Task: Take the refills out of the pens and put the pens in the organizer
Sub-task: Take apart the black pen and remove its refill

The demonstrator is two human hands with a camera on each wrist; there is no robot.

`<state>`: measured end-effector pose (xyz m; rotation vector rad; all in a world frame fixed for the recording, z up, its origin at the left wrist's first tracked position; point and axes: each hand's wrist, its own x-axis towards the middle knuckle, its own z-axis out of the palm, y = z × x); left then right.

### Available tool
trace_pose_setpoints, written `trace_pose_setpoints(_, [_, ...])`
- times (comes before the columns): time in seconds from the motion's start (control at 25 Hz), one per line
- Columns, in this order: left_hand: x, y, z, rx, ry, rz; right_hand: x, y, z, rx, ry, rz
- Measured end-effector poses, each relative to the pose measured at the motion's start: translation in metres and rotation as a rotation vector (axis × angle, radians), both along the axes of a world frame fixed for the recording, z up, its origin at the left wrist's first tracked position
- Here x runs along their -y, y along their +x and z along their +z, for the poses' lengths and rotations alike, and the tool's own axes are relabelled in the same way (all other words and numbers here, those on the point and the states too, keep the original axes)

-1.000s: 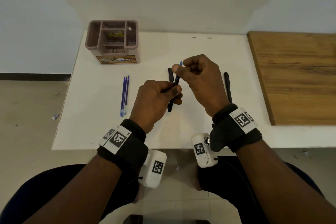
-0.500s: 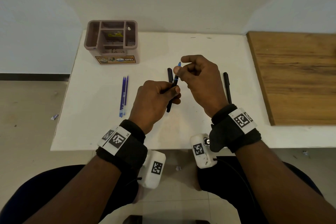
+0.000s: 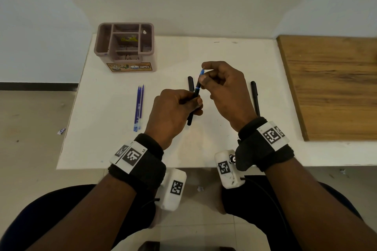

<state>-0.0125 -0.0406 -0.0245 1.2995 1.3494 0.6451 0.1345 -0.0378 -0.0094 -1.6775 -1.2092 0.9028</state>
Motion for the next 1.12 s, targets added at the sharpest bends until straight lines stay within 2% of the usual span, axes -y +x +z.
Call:
trace_pose_setpoints(0.32, [-0.0021, 0.0096, 0.0030, -0.011, -0.008, -0.010, -0.0007, 0.0015, 0.0009, 0.037, 0.034, 0.004])
trace_pose_setpoints(0.56, [-0.0005, 0.0070, 0.0046, -0.002, -0.012, -0.014, -0.0017, 0.0018, -0.0012, -0.062, -0.003, 0.066])
trace_pose_setpoints(0.76, [-0.0015, 0.0070, 0.0046, -0.009, -0.004, -0.012, -0.0005, 0.0028, 0.0000, 0.008, -0.011, 0.052])
trace_pose_setpoints(1.0, [-0.0022, 0.0061, 0.0040, -0.008, -0.015, -0.003, -0.0015, 0.0018, 0.0000, -0.047, -0.031, 0.076])
trace_pose_setpoints(1.12, [-0.0020, 0.0057, 0.0040, -0.014, -0.006, -0.008, -0.0018, 0.0008, -0.0001, -0.019, -0.044, 0.057])
